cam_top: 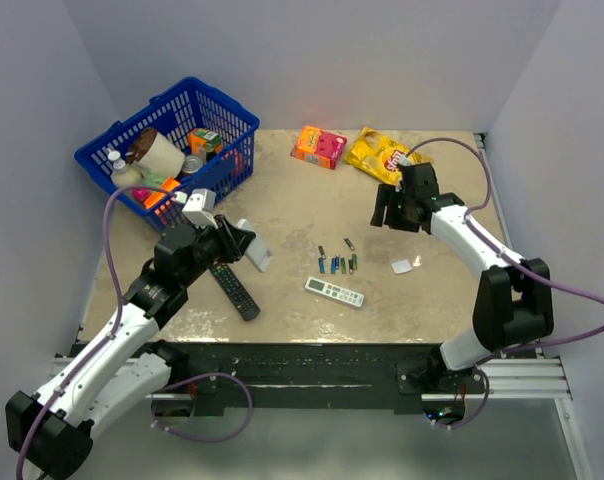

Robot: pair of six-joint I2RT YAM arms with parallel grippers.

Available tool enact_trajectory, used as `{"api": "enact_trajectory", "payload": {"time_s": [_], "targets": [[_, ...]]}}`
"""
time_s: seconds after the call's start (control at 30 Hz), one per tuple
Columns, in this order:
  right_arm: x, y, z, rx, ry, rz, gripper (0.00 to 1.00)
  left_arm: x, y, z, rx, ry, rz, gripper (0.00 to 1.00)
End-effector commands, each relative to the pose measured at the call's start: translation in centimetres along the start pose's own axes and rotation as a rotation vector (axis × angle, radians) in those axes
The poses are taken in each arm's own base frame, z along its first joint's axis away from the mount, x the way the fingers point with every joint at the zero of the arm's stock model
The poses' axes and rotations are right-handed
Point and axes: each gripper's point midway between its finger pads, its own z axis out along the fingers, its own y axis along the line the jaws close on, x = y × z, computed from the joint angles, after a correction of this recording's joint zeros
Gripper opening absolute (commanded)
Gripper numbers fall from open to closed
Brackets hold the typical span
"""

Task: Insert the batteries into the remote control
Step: Move the battery cover to the center of the board.

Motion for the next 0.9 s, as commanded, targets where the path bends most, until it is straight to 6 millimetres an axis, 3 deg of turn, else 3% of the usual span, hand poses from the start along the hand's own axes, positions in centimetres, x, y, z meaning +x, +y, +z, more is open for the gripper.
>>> {"api": "enact_trajectory", "payload": {"time_s": [0.0,0.27,0.4,0.5,0.63,0.87], "targets": [[2.1,-3.2,-1.7,0.072,0.087,-0.306,0.67,-1.7,-1.2,-0.3,0.048,-0.053,-0.005,0.0],[6.3,-4.9,-0.1,0.12,0.238,-0.244,0.55,-1.5,-1.4,-0.3,0.051,-0.034,-0.013,0.0],[6.7,-7.3,0.1,0.258,0.218,-0.138,0.43,-1.7,-1.4,-0.7,0.043,-0.036,-0.005,0.0],[6.3,-8.2,-0.3,0.269,0.139,0.066,0.44,-1.6,-1.1,-0.9,0.03,-0.035,-0.003,0.0],[7.6,-8.9,-0.3,0.288,0.086,0.319,0.45,-1.5,-1.1,-1.0,0.028,-0.032,-0.006,0.0],[8.6,-8.7,0.3,0.278,0.063,0.474,0.42,-1.4,-1.0,-1.1,0.026,-0.026,-0.007,0.0]]}}
